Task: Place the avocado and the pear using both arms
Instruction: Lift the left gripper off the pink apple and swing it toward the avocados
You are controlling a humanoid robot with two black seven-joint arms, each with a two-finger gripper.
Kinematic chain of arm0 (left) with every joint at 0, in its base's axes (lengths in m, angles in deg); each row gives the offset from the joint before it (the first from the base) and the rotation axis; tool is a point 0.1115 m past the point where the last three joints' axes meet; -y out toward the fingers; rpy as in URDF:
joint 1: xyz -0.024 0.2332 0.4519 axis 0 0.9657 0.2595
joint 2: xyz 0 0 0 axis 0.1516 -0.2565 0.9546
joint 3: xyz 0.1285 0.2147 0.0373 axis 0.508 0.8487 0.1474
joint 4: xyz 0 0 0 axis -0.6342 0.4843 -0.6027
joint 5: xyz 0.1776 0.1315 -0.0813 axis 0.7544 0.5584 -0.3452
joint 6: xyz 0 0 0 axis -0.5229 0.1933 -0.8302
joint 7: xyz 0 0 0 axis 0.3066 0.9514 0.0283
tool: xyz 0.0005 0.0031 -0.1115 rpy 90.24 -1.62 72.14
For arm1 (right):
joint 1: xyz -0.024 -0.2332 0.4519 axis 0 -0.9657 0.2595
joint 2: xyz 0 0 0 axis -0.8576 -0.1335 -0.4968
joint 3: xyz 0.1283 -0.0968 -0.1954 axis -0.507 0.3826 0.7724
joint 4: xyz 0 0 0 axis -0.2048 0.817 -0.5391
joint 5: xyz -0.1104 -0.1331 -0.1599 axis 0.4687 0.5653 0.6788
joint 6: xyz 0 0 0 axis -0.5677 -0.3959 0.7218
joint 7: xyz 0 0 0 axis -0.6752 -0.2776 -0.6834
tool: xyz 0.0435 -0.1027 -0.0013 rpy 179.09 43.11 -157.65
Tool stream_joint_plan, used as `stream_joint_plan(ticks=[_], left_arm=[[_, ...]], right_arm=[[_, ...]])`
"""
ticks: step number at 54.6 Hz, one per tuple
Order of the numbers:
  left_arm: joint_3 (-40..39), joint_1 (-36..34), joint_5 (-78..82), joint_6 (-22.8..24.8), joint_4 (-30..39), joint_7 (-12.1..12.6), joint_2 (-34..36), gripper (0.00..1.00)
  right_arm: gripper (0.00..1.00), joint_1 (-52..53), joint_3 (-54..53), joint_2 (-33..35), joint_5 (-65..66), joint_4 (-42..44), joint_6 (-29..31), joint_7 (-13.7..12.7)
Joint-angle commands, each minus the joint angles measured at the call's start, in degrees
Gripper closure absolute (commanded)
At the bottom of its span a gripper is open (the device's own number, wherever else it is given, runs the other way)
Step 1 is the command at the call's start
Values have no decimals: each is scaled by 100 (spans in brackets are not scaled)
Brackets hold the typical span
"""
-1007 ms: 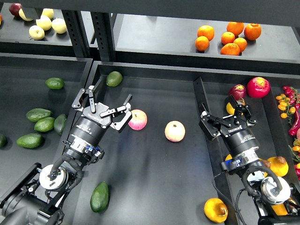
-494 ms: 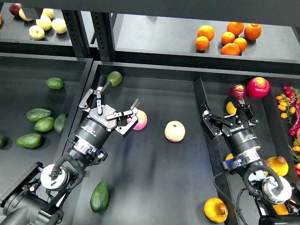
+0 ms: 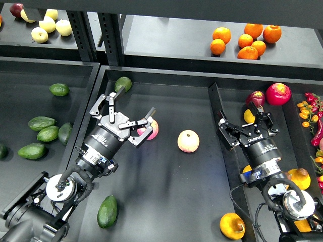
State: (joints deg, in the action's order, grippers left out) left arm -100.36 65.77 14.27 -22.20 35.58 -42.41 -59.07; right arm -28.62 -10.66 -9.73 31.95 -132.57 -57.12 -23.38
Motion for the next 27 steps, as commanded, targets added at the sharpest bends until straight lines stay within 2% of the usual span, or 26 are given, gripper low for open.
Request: stream_joint_plan(ticks=[1,9,12,27], left_arm=[[67,-232,392,-18,-84,464,140,0],[304,-680,551,-62,-101,1176,684,0],[471,-873,551,-62,-110,1361,939,0],[1894,-2253,542,-53,-277,1402,2109,0]], right_arm=[[0,21,-9,0,26,7,-26,18],[0,30,-316,0,26,8,-254,18],[0,39,-369,0,26,8,-281,18],[0,285,-729,0,35,34,-351,18]])
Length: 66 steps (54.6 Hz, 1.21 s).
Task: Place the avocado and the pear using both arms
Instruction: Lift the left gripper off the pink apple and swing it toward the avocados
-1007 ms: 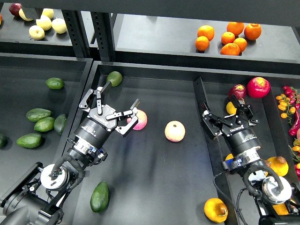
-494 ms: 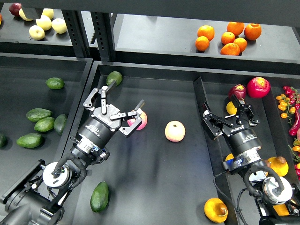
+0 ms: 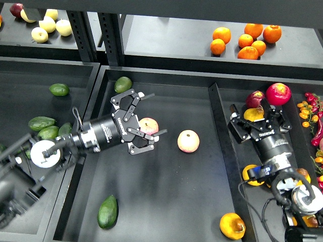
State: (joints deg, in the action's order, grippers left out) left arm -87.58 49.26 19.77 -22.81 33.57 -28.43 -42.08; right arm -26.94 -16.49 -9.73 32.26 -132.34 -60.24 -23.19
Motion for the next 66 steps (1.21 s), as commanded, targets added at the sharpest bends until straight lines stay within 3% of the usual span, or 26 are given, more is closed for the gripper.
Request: stream_joint_plan(ticks=[1,19,37,51,66], left_arm=[[757,-725,-8,8,-93,4,471,0],[2638,-2466,19,17,-216,4,797,0],[5423,-4803,80,198,-251,4,824,0],[6514,-5665,686,198,-234,4,498,0],[7657,-6052,1082,198,-234,4,-64,0]], right_arm=[[0,143,-163,0,5,12,-48,-1],[0,442,-269,9,-4,47,-56,-9],[0,855,-260,114,-4,258,-162,-18],[0,1242,-216,106,5,337,-417,-18],[0,1339,-181,71,5,521,-408,-18]])
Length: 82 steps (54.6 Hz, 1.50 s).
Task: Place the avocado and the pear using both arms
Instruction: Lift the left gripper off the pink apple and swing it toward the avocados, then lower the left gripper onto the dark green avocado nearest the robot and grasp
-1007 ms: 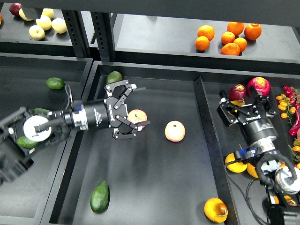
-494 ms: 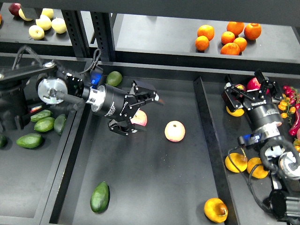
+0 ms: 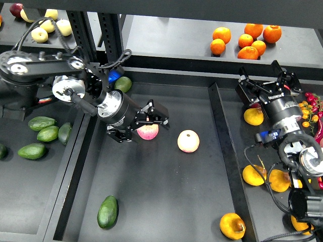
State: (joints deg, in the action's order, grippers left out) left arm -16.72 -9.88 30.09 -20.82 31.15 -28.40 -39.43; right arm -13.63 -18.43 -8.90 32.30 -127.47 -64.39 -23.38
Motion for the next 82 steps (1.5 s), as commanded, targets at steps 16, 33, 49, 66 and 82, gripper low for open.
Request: stream_joint_plan(ticks=[16,33,49,66,82], left_arm=[[1713,-192,68,-2,-71,1,-1226,0],[2487,-200,68,-2,-98,1,-1718,0],[2944,-157,68,-2,-98,1,-1929,0],[3129,239,68,-2,-572,1,-1965,0],[3208,590,86,-2,-1038,1,-1965,0]], right_arm=[[0,113,22,-13,0,96,7,-9],[0,227,22,-13,0,131,7,-9],[0,350,31,-13,0,201,15,-9],[0,403,48,-74,-18,184,24,-9],[0,456,153,-83,-17,193,68,-9]])
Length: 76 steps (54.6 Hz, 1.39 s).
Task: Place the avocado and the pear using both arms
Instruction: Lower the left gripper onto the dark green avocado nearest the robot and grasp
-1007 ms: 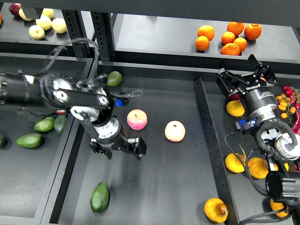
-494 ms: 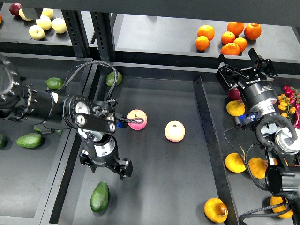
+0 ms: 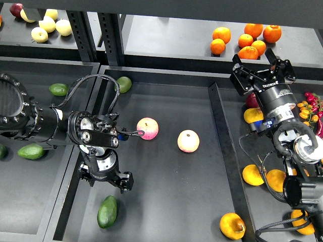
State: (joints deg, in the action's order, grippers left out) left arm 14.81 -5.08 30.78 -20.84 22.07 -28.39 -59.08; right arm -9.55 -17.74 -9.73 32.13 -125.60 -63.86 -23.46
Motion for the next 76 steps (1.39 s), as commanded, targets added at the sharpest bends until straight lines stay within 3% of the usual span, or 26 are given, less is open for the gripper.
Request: stream_joint_plan(ticks=[1,20,76], left_arm=[[55,119,17,1,-139,0,1,0],[64,559,184,1,-508,0,1,0],[-59,858,175,1,-728,0,1,0]], right_arm=[[0,56,93,0,9,5,15,0],[0,83,199,0,18,14,15,0],[0,496,445,0,176,31,-73,0]])
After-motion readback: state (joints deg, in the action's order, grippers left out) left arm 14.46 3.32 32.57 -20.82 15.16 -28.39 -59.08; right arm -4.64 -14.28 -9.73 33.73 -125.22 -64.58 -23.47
